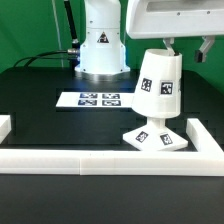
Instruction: Assemble lamp
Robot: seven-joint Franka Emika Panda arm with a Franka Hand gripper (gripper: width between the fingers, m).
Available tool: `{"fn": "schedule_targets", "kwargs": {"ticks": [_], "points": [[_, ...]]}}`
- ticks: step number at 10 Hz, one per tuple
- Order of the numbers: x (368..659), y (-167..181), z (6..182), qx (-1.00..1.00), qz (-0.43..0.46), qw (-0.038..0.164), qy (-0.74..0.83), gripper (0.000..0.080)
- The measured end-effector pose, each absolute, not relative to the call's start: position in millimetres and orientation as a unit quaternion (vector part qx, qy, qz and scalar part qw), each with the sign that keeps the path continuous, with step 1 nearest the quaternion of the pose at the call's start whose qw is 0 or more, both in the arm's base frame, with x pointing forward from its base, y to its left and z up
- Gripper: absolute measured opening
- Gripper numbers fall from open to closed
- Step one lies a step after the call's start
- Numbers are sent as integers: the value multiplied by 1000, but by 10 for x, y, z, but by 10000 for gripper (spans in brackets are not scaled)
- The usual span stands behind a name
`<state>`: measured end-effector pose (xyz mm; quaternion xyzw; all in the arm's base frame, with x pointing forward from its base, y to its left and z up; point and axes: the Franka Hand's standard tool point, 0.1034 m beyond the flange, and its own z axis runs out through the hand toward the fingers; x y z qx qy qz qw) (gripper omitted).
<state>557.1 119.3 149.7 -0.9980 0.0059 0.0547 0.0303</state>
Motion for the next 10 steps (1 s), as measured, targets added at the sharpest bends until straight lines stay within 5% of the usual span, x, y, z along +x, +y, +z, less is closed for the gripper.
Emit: {"fn": "schedule_targets", "kwargs": {"ticks": [1,2,3,4,7,10], "points": [[5572,1193,1525,-998,54,31,6,464],[5561,1192,1559,-998,53,31,6,464],[5516,1188,1610,-998,53,32,5,643],[5440,1177,1677,-998,55,33,5,682],[5140,1169,1792,-997,63,22,24,696],[5137,1168,1770,-997,65,22,22,698]]}}
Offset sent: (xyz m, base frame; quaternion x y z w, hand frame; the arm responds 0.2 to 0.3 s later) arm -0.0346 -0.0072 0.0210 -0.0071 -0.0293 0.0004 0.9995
